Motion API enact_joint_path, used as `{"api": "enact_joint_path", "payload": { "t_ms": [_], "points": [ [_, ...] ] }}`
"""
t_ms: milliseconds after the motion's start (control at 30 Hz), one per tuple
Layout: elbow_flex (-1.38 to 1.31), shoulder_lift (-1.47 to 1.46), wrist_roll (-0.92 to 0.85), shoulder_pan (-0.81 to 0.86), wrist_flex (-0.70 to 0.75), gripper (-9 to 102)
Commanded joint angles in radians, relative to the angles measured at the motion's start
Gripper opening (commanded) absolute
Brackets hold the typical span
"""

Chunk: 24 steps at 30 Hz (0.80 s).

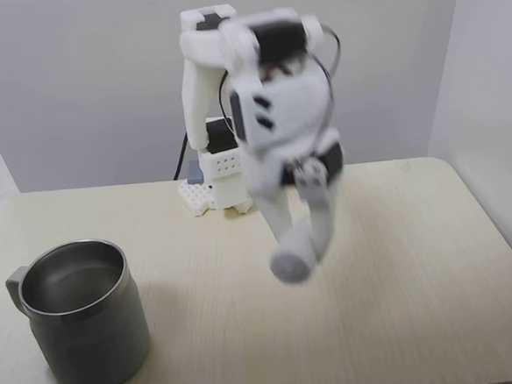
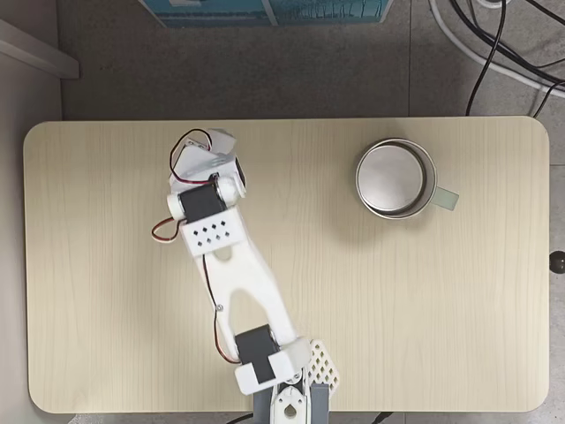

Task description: Grasp a dressing and put it in the cup.

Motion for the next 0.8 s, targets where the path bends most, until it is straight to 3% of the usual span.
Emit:
{"api": "enact_joint_path", "payload": {
  "t_ms": [0,200,467,633,767],
  "points": [
    [0.086,-0.091,0.014,0.034,0.063,0],
    [0.155,-0.086,0.075,0.166,0.092,0],
    [0.35,-0.074,0.21,0.529,0.121,0],
    [0.359,-0.08,0.267,0.758,0.034,0],
    [0.298,-0.04,0.267,0.85,-0.026,0]
  ]
}}
